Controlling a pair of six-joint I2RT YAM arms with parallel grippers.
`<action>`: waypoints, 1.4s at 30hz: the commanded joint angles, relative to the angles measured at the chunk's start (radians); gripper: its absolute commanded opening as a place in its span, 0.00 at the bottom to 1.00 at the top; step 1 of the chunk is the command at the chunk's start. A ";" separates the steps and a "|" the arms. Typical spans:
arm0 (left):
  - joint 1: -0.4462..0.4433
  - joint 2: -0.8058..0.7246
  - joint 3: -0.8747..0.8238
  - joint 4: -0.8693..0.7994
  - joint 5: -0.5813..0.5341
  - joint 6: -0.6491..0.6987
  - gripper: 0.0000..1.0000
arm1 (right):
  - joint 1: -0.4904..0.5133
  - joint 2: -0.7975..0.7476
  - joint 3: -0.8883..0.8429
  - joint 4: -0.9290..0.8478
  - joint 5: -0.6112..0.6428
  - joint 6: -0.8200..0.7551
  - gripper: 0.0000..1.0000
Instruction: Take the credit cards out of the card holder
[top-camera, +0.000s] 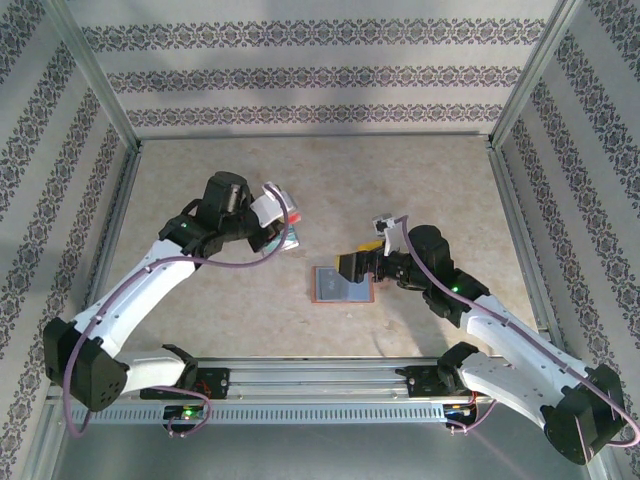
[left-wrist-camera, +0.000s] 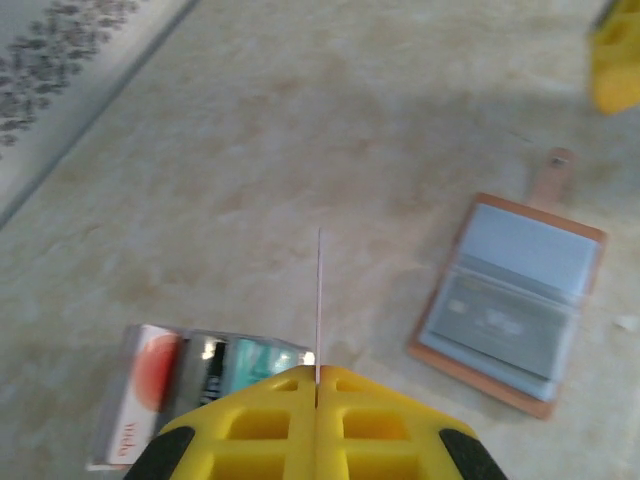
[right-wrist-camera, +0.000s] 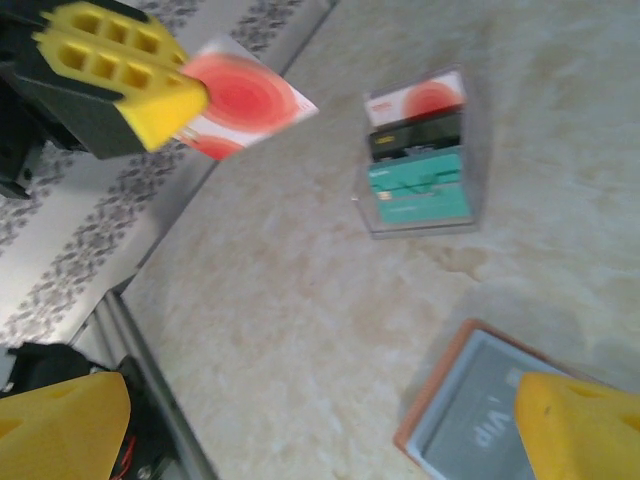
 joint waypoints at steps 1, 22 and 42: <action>0.050 0.047 -0.021 0.148 -0.005 -0.017 0.00 | -0.013 0.016 -0.022 -0.023 0.096 0.044 0.98; 0.250 0.368 0.007 0.302 0.212 0.240 0.00 | -0.014 0.031 -0.026 -0.040 0.201 0.095 0.98; 0.312 0.501 0.088 0.253 0.248 0.307 0.00 | -0.030 0.004 -0.023 -0.063 0.192 0.095 0.98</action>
